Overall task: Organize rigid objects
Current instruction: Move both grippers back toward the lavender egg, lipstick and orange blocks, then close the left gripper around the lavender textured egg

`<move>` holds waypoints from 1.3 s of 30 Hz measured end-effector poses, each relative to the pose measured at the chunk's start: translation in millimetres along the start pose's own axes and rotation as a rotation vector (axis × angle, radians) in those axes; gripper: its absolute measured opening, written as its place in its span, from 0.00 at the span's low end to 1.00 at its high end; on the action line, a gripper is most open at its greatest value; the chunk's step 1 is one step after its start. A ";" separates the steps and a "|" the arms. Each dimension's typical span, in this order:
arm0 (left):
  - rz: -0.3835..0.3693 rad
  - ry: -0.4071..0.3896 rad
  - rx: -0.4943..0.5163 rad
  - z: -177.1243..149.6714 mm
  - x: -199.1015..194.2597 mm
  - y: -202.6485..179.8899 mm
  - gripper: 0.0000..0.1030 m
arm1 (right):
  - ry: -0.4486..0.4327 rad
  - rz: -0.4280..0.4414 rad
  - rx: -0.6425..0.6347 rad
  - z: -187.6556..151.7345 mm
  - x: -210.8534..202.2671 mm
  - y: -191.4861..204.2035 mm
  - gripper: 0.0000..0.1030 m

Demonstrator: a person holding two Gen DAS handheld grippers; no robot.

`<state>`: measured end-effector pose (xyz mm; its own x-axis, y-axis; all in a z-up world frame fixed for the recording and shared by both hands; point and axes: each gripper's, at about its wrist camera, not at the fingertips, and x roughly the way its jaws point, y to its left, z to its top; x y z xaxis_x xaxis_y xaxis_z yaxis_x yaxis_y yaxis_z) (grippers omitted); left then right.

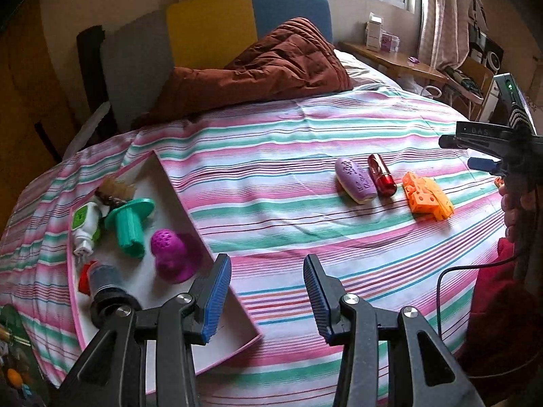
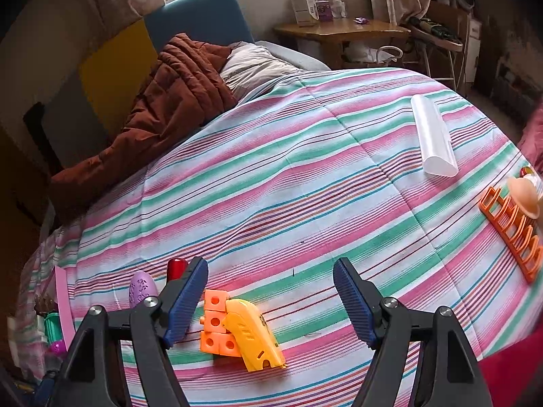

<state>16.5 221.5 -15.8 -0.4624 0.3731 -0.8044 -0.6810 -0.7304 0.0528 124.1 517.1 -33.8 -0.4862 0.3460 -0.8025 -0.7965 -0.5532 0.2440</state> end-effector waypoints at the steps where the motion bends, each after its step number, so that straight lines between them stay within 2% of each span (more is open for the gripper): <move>1: -0.009 0.004 0.004 1.5 2.5 -2.7 0.43 | 0.001 0.002 0.003 0.2 0.0 -0.2 0.75; 13: -0.127 0.070 -0.019 24.0 33.8 -28.1 0.43 | 0.007 0.026 0.047 2.8 -1.2 -7.3 0.75; 20: -0.171 0.069 -0.017 50.2 54.1 -47.4 0.43 | 0.018 0.046 0.065 3.3 -0.2 -10.5 0.75; 30: -0.163 0.131 -0.005 88.8 106.7 -75.6 0.43 | 0.035 0.056 0.064 4.1 3.2 -10.3 0.75; 36: -0.162 0.160 -0.012 99.0 134.4 -86.5 0.44 | 0.051 0.053 0.053 3.4 7.0 -8.7 0.75; 39: -0.208 0.211 -0.055 96.8 152.8 -85.5 0.45 | 0.055 0.051 0.048 3.6 8.2 -8.4 0.75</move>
<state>-50.8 396.3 -85.9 -0.1843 0.3949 -0.9000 -0.7141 -0.6830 -0.1535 125.5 527.3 -40.4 -0.5075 0.2752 -0.8165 -0.7880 -0.5317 0.3105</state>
